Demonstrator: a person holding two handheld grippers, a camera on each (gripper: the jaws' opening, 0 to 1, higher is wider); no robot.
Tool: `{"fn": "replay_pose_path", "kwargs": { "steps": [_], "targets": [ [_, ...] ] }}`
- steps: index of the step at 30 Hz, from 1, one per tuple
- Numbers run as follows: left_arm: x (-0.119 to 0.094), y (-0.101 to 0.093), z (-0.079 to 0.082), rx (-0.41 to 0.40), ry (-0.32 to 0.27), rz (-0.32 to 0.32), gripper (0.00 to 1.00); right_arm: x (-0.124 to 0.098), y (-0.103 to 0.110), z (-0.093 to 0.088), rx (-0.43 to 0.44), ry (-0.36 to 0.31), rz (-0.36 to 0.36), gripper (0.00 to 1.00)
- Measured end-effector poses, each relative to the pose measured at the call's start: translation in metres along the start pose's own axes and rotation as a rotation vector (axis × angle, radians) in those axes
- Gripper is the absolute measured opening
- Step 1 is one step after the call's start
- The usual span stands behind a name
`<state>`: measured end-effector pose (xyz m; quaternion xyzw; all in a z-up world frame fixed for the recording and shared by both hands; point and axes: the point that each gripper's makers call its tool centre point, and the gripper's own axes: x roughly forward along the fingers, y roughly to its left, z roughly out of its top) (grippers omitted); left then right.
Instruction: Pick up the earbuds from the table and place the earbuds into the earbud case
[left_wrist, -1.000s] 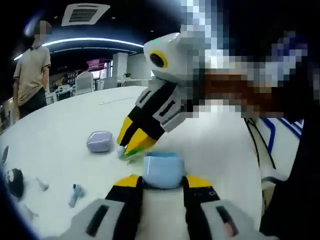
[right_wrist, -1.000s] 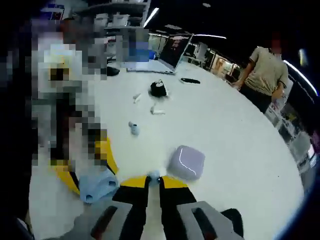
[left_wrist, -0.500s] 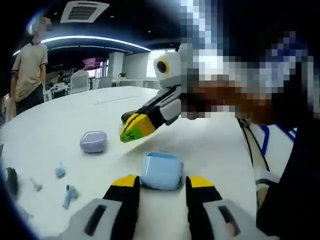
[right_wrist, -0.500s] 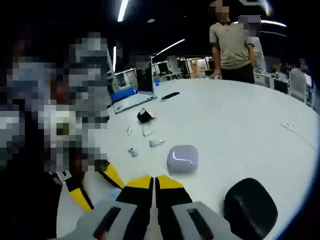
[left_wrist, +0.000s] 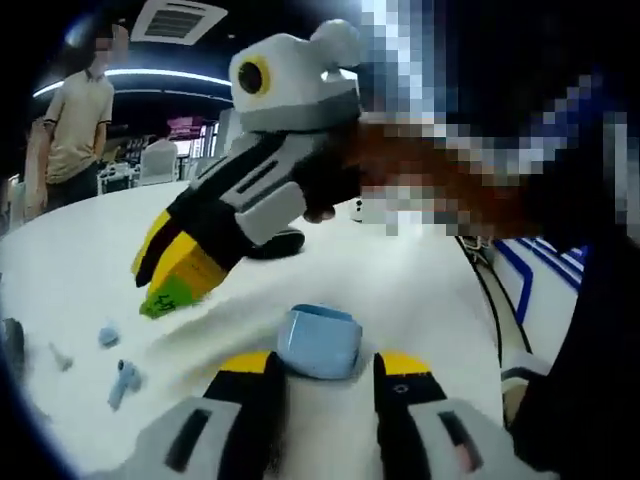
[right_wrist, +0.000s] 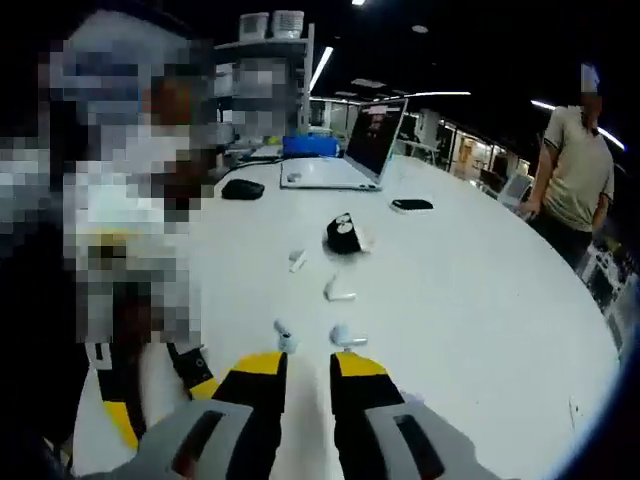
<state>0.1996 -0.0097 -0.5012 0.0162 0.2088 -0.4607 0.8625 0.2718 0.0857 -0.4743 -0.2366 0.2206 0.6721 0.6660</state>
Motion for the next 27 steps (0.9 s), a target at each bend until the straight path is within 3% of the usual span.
{"fn": "replay_pose_path", "kwargs": {
  "steps": [3, 8, 13, 19, 24, 27],
  "targets": [
    [0.001, 0.0, 0.001, 0.008, -0.001, 0.009, 0.41, 0.008, -0.001, 0.001, -0.063, 0.03, 0.016, 0.19],
    [0.002, 0.002, 0.003, 0.002, -0.008, 0.005, 0.41, 0.029, -0.021, 0.002, -0.102, 0.082, -0.011, 0.18],
    [0.002, 0.005, 0.006, -0.001, -0.018, 0.008, 0.41, 0.045, -0.026, 0.001, -0.119, 0.122, -0.004, 0.17],
    [0.0, 0.01, 0.0, -0.01, -0.014, 0.008, 0.41, 0.049, -0.026, -0.006, -0.12, 0.149, 0.006, 0.17],
    [0.009, 0.005, 0.006, 0.005, -0.013, 0.002, 0.41, 0.024, -0.033, 0.004, -0.11, 0.094, -0.064, 0.17],
    [0.014, 0.001, 0.003, 0.085, 0.042, -0.008, 0.37, -0.022, -0.036, 0.02, -0.079, -0.021, -0.176, 0.17]
  ]
}}
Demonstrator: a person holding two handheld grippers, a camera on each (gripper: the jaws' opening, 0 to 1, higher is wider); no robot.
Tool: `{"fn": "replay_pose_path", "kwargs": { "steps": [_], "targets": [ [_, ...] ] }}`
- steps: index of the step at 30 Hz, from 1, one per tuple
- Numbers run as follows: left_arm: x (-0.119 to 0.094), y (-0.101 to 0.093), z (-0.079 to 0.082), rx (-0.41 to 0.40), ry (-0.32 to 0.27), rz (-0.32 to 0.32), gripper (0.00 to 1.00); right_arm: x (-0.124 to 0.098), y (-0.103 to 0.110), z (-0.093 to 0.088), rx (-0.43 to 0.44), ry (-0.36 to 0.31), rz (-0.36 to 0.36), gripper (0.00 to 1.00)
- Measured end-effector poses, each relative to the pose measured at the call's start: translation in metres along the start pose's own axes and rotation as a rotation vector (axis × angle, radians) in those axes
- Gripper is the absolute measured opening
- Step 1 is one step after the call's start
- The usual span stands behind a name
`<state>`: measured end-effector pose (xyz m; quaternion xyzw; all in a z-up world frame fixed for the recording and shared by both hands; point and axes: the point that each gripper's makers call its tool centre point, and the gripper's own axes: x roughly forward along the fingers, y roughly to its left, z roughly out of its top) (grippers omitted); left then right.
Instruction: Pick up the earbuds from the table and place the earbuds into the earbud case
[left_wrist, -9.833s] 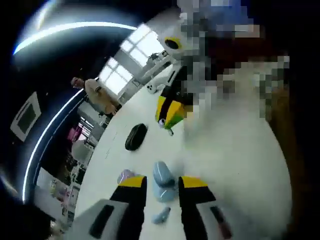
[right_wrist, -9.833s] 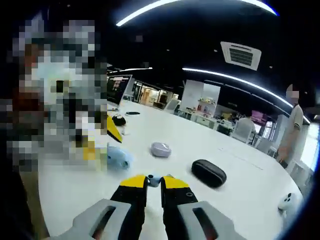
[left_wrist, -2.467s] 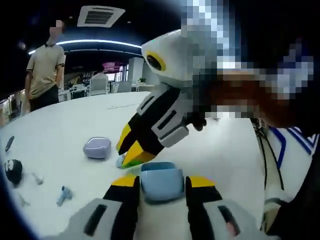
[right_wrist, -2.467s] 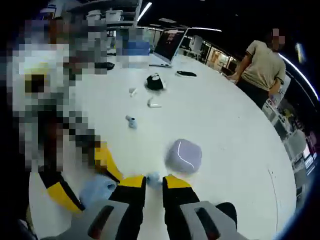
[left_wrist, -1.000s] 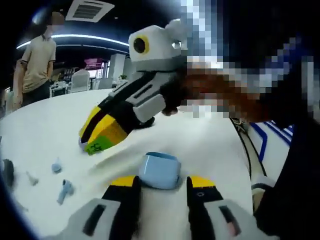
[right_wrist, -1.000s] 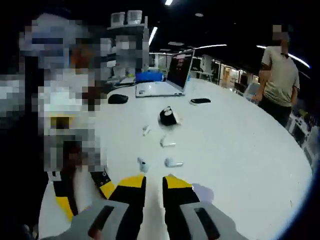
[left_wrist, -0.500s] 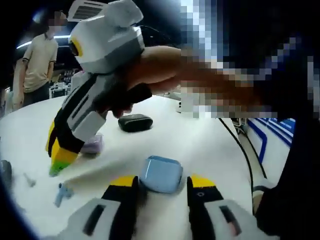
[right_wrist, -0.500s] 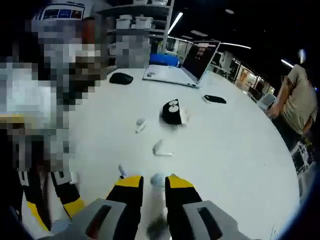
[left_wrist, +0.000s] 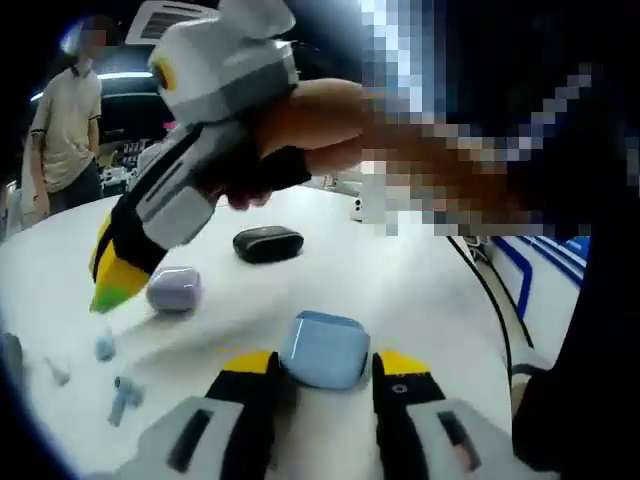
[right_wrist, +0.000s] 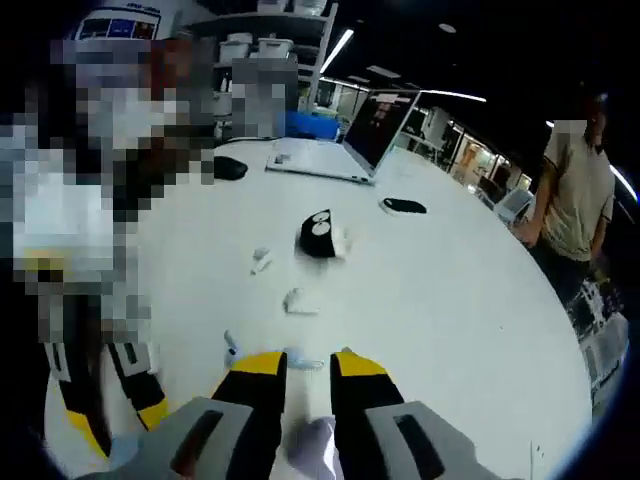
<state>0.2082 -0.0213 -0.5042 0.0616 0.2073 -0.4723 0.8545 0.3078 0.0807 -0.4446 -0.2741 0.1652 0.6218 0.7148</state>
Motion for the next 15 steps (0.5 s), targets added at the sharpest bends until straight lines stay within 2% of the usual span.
{"fn": "replay_pose_path", "kwargs": {
  "steps": [1, 2, 3, 4, 5, 6, 7, 8, 9, 11, 13, 15],
  "targets": [
    [0.002, -0.001, 0.001, 0.007, -0.002, -0.003, 0.37, -0.013, -0.003, 0.003, 0.01, -0.025, -0.031, 0.17],
    [0.011, 0.01, 0.007, -0.045, -0.001, 0.062, 0.37, -0.04, -0.009, 0.005, 0.036, -0.072, -0.102, 0.17],
    [0.021, 0.022, 0.017, -0.059, -0.04, 0.119, 0.37, -0.06, -0.013, 0.003, 0.06, -0.102, -0.158, 0.17],
    [0.031, 0.034, 0.031, -0.048, -0.117, 0.171, 0.38, -0.08, -0.016, -0.003, 0.101, -0.117, -0.215, 0.17],
    [0.04, 0.039, 0.035, -0.061, -0.123, 0.188, 0.42, -0.104, -0.019, -0.013, 0.151, -0.132, -0.283, 0.17],
    [0.045, 0.037, 0.041, -0.079, -0.118, 0.177, 0.46, -0.115, -0.019, -0.019, 0.179, -0.133, -0.315, 0.17],
    [0.046, 0.038, 0.046, -0.081, -0.12, 0.176, 0.46, -0.132, -0.015, -0.032, 0.213, -0.132, -0.36, 0.17],
    [0.039, 0.035, 0.061, -0.029, -0.162, 0.177, 0.45, -0.141, -0.009, -0.042, 0.229, -0.128, -0.375, 0.17],
    [0.03, 0.03, 0.068, 0.033, -0.188, 0.168, 0.43, -0.145, -0.003, -0.051, 0.251, -0.122, -0.373, 0.17],
    [0.014, 0.028, 0.063, 0.108, -0.158, 0.165, 0.41, -0.144, 0.005, -0.062, 0.285, -0.116, -0.354, 0.17],
    [-0.007, 0.03, 0.047, 0.087, -0.123, 0.149, 0.41, -0.135, 0.007, -0.064, 0.305, -0.124, -0.325, 0.17],
    [-0.032, 0.043, 0.034, 0.051, -0.104, 0.178, 0.41, -0.117, 0.005, -0.053, 0.32, -0.128, -0.303, 0.18]
  ]
}}
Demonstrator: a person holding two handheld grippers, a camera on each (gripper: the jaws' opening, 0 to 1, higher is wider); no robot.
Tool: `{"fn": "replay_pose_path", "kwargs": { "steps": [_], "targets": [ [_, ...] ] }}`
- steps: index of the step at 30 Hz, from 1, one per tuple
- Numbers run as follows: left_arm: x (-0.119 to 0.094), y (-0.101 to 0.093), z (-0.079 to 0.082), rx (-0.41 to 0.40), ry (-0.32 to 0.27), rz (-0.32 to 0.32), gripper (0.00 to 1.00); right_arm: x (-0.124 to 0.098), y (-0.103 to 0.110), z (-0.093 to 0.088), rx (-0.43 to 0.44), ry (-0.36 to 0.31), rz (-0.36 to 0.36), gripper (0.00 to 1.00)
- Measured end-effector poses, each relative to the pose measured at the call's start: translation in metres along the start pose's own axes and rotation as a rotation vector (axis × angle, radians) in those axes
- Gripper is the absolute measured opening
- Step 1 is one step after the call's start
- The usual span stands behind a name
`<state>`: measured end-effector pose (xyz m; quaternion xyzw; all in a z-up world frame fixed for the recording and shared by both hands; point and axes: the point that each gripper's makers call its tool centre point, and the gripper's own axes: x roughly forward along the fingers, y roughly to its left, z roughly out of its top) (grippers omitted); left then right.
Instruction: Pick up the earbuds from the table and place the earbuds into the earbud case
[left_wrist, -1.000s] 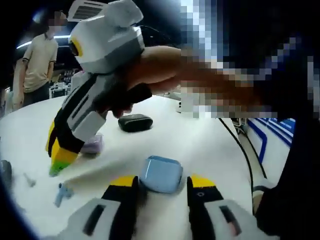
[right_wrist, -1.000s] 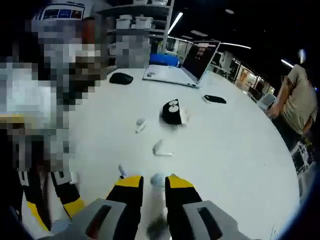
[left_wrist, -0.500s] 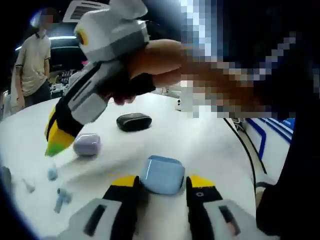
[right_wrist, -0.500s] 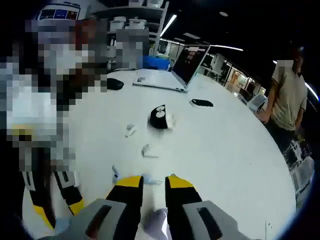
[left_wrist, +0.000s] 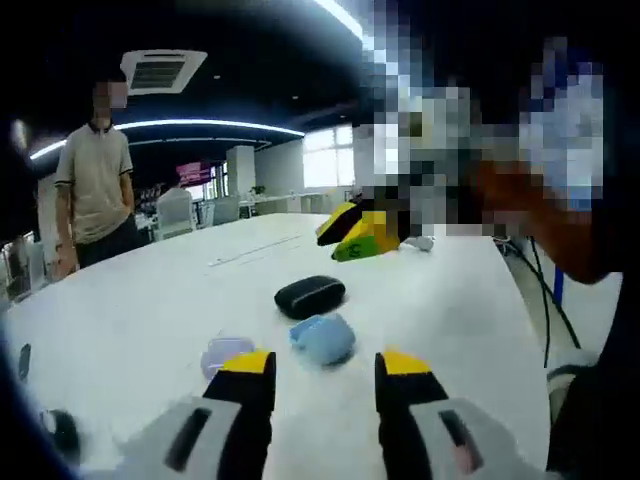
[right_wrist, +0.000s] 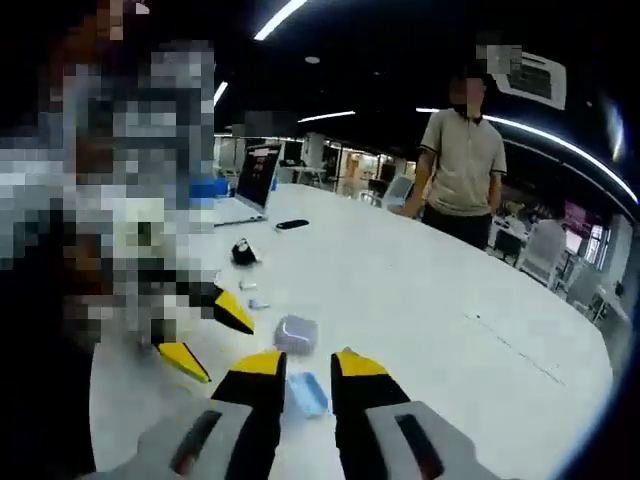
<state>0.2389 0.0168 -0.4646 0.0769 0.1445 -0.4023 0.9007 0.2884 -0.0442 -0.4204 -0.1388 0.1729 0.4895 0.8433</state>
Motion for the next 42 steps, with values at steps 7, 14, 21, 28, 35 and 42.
{"fn": "replay_pose_path", "kwargs": {
  "steps": [7, 14, 21, 28, 35, 42],
  "targets": [
    [-0.088, 0.072, -0.021, -0.133, -0.02, 0.155, 0.43, 0.109, 0.098, 0.079, -0.04, -0.073, 0.358, 0.22],
    [-0.156, 0.124, -0.044, -0.251, -0.092, 0.306, 0.43, 0.231, 0.112, 0.096, 0.071, 0.016, 0.353, 0.17],
    [-0.194, 0.158, -0.054, -0.28, -0.108, 0.356, 0.42, 0.278, 0.121, 0.092, -0.073, 0.068, 0.292, 0.25],
    [-0.178, 0.188, -0.046, -0.394, -0.133, 0.282, 0.42, 0.288, 0.127, 0.065, -0.132, 0.199, 0.274, 0.27],
    [-0.178, 0.209, -0.053, -0.474, -0.157, 0.257, 0.43, 0.281, 0.132, 0.046, -0.291, 0.275, 0.266, 0.28],
    [-0.169, 0.206, -0.064, -0.724, -0.306, 0.117, 0.45, 0.288, 0.139, 0.053, -0.563, 0.195, 0.258, 0.26]
  ]
}}
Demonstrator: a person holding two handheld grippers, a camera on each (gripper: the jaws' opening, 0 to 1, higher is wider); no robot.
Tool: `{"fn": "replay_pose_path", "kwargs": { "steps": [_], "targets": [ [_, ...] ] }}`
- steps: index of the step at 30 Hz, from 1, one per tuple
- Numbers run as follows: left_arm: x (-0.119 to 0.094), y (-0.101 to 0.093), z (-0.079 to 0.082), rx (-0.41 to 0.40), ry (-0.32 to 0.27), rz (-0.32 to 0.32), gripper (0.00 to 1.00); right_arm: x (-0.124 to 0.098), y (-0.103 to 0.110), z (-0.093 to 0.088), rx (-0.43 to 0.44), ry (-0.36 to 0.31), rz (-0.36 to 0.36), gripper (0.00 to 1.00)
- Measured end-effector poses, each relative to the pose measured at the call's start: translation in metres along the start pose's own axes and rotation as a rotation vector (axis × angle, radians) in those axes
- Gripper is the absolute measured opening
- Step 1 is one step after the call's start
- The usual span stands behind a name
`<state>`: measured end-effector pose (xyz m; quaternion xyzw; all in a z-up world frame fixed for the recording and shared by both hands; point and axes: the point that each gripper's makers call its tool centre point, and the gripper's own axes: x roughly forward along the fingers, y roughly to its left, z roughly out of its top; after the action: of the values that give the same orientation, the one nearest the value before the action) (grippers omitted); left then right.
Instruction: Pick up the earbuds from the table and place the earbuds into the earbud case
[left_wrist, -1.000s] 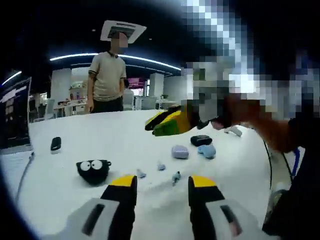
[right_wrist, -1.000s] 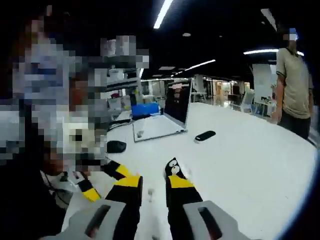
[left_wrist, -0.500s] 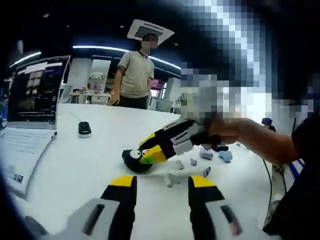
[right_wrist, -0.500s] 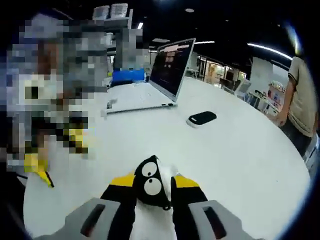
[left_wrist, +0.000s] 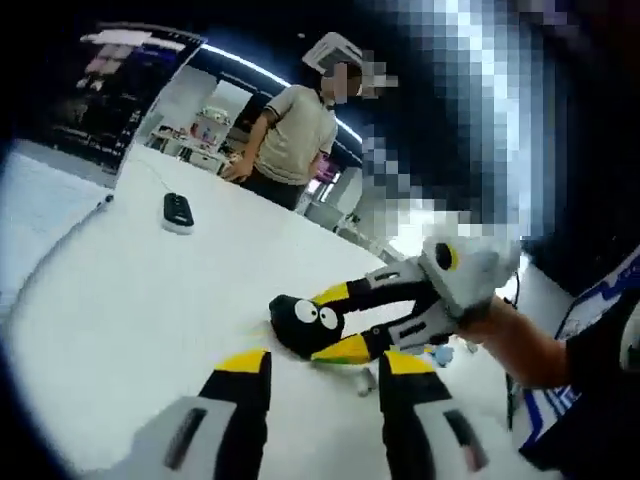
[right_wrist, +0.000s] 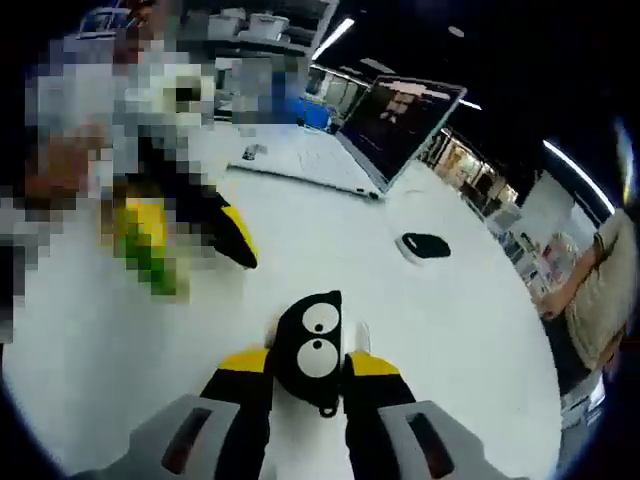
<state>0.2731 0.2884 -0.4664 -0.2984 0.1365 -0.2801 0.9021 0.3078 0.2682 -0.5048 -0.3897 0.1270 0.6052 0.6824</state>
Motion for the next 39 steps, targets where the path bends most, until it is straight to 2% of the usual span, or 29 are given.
{"fn": "replay_pose_path", "kwargs": {
  "steps": [2, 4, 7, 8, 9, 10, 11, 12, 13, 14, 16, 17, 18, 19, 20, 23, 27, 29, 31, 32, 33, 35, 36, 37, 38, 39],
  "targets": [
    [-0.002, -0.004, 0.002, -0.047, -0.026, -0.043, 0.49, 0.001, 0.004, 0.006, -0.111, -0.046, -0.009, 0.25],
    [-0.004, -0.001, 0.001, -0.053, -0.019, -0.037, 0.54, 0.001, 0.006, 0.007, -0.176, -0.054, -0.022, 0.25],
    [-0.008, 0.005, 0.003, -0.051, -0.022, -0.006, 0.57, -0.009, 0.015, 0.026, -0.281, -0.155, -0.028, 0.25],
    [-0.009, 0.005, 0.004, -0.056, -0.027, -0.006, 0.56, -0.015, 0.017, 0.035, -0.323, -0.208, -0.028, 0.25],
    [-0.01, -0.003, 0.009, -0.077, -0.054, -0.05, 0.55, -0.023, 0.02, 0.044, -0.385, -0.266, -0.03, 0.25],
    [-0.011, -0.015, 0.019, -0.095, -0.109, -0.116, 0.5, -0.033, 0.027, 0.051, -0.434, -0.295, -0.034, 0.25],
    [-0.012, -0.026, 0.022, -0.121, -0.124, -0.163, 0.45, -0.042, 0.033, 0.055, -0.461, -0.315, -0.048, 0.25],
    [-0.014, -0.039, 0.02, -0.107, -0.119, -0.205, 0.42, -0.051, 0.04, 0.059, -0.479, -0.331, -0.056, 0.25],
    [-0.014, -0.046, 0.019, -0.066, -0.115, -0.212, 0.4, -0.058, 0.049, 0.062, -0.502, -0.345, -0.056, 0.25],
    [-0.014, -0.052, 0.015, -0.034, -0.1, -0.228, 0.38, -0.063, 0.056, 0.061, -0.529, -0.342, -0.06, 0.25],
    [-0.014, -0.059, 0.009, -0.019, -0.072, -0.242, 0.35, -0.067, 0.059, 0.059, -0.561, -0.332, -0.072, 0.26],
    [-0.01, -0.066, -0.005, 0.014, -0.005, -0.24, 0.35, -0.073, 0.067, 0.058, -0.57, -0.325, -0.088, 0.26],
    [-0.009, -0.069, -0.014, 0.035, 0.034, -0.241, 0.34, -0.078, 0.07, 0.059, -0.574, -0.335, -0.096, 0.26],
    [-0.008, -0.071, -0.017, 0.065, 0.046, -0.234, 0.3, -0.082, 0.073, 0.059, -0.575, -0.34, -0.096, 0.26],
    [-0.009, -0.08, -0.015, 0.071, 0.02, -0.261, 0.28, -0.084, 0.076, 0.058, -0.589, -0.325, -0.097, 0.26],
    [-0.011, -0.089, -0.031, 0.085, 0.064, -0.249, 0.25, -0.093, 0.099, 0.053, -0.648, -0.302, -0.043, 0.26],
    [-0.022, -0.105, -0.06, 0.104, 0.065, -0.262, 0.25, -0.101, 0.131, 0.048, -0.714, -0.265, 0.006, 0.28],
    [-0.027, -0.108, -0.066, 0.081, 0.049, -0.267, 0.24, -0.104, 0.14, 0.049, -0.699, -0.272, 0.015, 0.28],
    [-0.031, -0.108, -0.06, 0.119, 0.018, -0.24, 0.24, -0.112, 0.144, 0.056, -0.62, -0.322, 0.037, 0.26],
    [-0.036, -0.106, -0.05, 0.137, -0.025, -0.212, 0.24, -0.114, 0.145, 0.06, -0.555, -0.363, 0.037, 0.24],
    [-0.038, -0.105, -0.046, 0.132, -0.043, -0.202, 0.25, -0.113, 0.146, 0.062, -0.518, -0.381, 0.03, 0.23],
    [-0.043, -0.099, -0.031, 0.152, -0.085, -0.16, 0.25, -0.113, 0.142, 0.058, -0.338, -0.4, -0.014, 0.21],
    [-0.044, -0.096, -0.025, 0.178, -0.096, -0.131, 0.25, -0.136, 0.117, 0.046, -0.261, -0.381, -0.02, 0.2],
    [-0.046, -0.093, -0.02, 0.206, -0.102, -0.106, 0.25, -0.145, 0.096, 0.03, -0.175, -0.327, -0.067, 0.19],
    [-0.047, -0.091, -0.015, 0.233, -0.101, -0.084, 0.25, -0.148, 0.065, 0.006, -0.113, -0.215, -0.143, 0.18],
    [-0.047, -0.09, -0.014, 0.253, -0.089, -0.066, 0.25, -0.148, 0.039, -0.022, -0.072, -0.087, -0.185, 0.18]
  ]
}}
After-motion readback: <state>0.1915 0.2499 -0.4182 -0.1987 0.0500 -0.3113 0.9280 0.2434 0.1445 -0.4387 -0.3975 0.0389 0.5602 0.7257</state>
